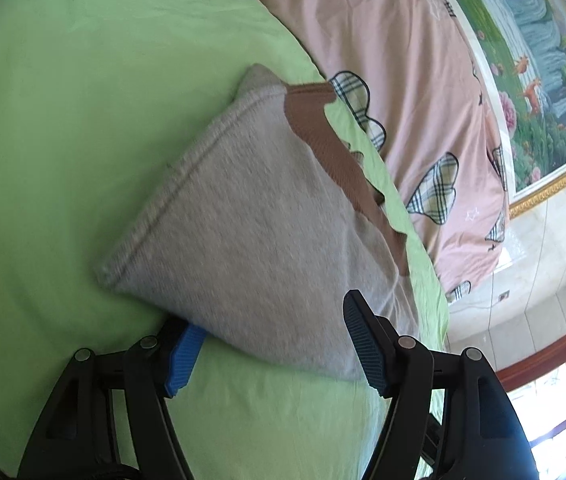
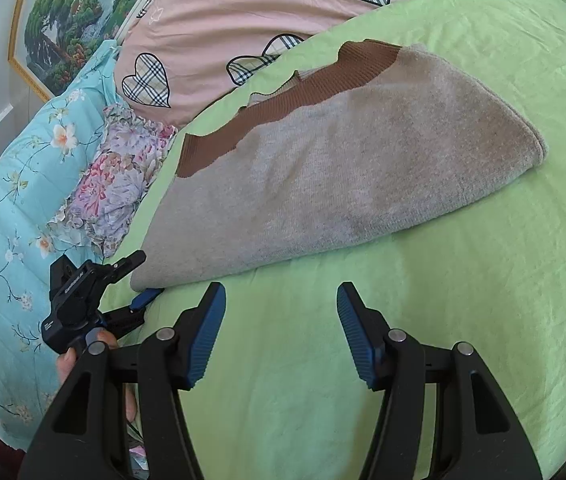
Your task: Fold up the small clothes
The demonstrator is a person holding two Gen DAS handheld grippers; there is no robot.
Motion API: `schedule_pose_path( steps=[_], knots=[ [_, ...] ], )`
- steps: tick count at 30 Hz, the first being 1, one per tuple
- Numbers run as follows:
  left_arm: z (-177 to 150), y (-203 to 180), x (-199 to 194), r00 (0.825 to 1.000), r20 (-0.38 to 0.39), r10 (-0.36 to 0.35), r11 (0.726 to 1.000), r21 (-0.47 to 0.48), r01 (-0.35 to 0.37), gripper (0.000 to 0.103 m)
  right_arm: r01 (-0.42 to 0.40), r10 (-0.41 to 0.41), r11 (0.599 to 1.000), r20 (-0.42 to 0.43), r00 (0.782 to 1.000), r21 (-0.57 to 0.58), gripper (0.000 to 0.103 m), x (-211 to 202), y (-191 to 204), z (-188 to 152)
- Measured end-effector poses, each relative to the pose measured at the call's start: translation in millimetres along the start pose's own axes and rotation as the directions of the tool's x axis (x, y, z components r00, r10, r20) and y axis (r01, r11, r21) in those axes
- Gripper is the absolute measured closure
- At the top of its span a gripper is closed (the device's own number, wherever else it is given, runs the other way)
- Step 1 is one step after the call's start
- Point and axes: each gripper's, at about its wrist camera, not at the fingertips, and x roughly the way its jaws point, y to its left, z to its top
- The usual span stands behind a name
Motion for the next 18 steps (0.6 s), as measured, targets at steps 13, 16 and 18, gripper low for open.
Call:
schedule_pose_path(
  steps=[13,16,18],
  knots=[
    [17.0,-74.6,15.8,0.993,0.086,0.079,0.956,0.275,-0.1,0.096,-0.011,0.009,1.0,0.046,0.999,0.029,0.044,-13.2,-19.2,34.3],
    [6.2,-112.0,25.3,0.997,0.067,0.033,0.927,0.372,-0.055,0.096,-0.021,0.019,0.999,0.056,0.998,0.045,0.044,-16.6,-29.5,49.5],
    [-6.4,-137.7,38.3,0.999,0.039,0.017,0.896,0.442,-0.032,0.096,-0.032,0.029,0.998,0.058,0.998,0.053,0.044,-16.7,-37.3,62.0]
  ],
)
